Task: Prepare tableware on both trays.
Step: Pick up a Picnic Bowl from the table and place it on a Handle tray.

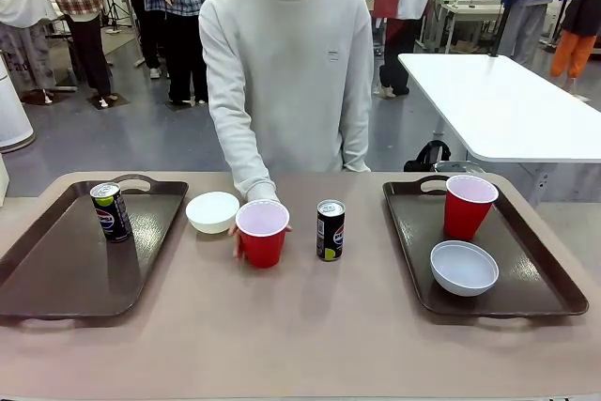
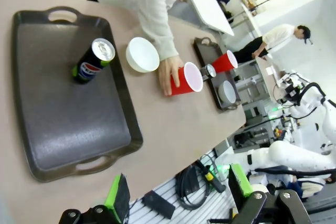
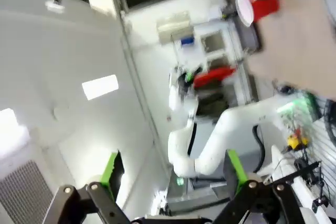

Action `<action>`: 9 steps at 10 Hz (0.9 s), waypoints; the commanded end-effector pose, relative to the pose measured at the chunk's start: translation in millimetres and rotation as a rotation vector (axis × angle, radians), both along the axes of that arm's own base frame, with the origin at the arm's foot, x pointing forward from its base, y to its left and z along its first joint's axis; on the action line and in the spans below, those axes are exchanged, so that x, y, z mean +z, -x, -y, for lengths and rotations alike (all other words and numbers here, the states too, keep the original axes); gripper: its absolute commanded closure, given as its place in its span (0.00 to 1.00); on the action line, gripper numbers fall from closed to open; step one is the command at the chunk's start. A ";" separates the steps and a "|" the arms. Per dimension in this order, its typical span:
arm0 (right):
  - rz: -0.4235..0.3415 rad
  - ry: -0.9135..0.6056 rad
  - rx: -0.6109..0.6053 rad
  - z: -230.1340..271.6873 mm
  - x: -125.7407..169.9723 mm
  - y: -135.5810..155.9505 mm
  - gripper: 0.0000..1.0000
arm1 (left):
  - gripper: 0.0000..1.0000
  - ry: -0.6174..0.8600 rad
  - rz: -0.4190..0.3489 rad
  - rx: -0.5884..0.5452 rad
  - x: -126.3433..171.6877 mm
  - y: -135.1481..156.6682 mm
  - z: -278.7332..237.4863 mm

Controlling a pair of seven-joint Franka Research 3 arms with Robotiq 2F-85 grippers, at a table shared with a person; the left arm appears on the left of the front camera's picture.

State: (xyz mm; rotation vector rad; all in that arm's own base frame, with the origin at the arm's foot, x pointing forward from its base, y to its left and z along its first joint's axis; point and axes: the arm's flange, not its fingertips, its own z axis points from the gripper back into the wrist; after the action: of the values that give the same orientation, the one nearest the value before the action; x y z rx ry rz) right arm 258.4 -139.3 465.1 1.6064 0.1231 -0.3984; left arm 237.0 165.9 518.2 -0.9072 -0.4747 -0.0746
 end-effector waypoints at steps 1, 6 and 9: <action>-0.056 0.073 -0.053 13.5 0.8 7.2 0.00 | 0.00 -0.005 -0.009 0.007 1.8 -0.9 0.7; -0.021 0.033 -0.040 9.7 -1.9 2.8 0.00 | 0.00 -0.005 -0.009 0.007 1.8 -0.9 0.7; -0.021 0.033 -0.040 9.7 -1.9 2.8 0.00 | 0.00 -0.005 -0.009 0.007 1.8 -0.9 0.7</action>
State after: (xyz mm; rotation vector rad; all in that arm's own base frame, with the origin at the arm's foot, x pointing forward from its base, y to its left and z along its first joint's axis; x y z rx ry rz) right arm 255.4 -153.4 462.3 1.5541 0.1058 -0.4600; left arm 237.0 165.9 518.2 -0.9072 -0.4747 -0.0747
